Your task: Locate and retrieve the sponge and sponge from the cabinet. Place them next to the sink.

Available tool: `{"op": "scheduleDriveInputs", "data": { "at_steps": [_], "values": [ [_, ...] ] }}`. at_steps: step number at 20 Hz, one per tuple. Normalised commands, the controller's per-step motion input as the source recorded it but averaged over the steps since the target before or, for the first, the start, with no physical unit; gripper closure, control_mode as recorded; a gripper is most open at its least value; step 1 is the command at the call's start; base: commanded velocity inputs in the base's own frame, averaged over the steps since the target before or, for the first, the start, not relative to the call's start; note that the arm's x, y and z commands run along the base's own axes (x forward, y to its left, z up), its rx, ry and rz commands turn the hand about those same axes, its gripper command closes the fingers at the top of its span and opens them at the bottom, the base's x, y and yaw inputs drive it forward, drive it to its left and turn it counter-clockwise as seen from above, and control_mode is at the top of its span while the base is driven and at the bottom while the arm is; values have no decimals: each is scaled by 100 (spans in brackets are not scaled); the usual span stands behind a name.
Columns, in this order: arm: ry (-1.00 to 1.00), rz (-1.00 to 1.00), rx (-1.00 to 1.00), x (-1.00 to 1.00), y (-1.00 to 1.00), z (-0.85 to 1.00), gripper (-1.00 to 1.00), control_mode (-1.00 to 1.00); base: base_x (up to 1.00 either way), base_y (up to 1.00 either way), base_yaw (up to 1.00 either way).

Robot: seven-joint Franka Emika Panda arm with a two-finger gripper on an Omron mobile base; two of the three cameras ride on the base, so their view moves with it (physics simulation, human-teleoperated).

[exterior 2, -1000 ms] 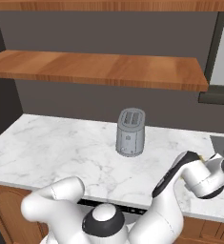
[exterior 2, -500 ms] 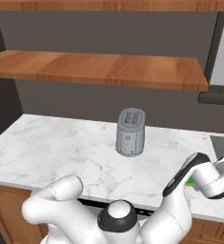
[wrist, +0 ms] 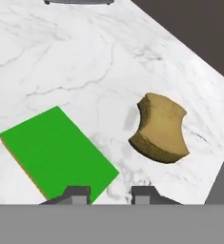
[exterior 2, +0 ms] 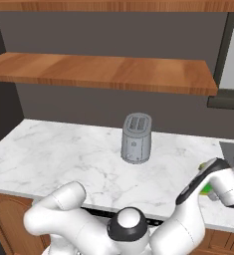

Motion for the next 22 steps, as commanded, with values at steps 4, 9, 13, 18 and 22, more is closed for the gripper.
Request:
{"op": "scheduleDriveInputs", "data": {
  "at_steps": [4, 9, 13, 18, 22],
  "values": [
    [0, -3, -12, -51, 9, 24, -100, -100, 0, 0, 0],
    [1, -5, -15, -55, 33, 11, -100, -100, 0, 0, 0],
    [1, -1, -15, -57, 52, 5, -100, -100, 0, 0, 0],
    [0, -2, -20, -60, 66, 0, -100, -100, 0, 0, 0],
    [1, -1, -24, -44, 80, 4, -100, -100, 0, 0, 0]
  ]
}}
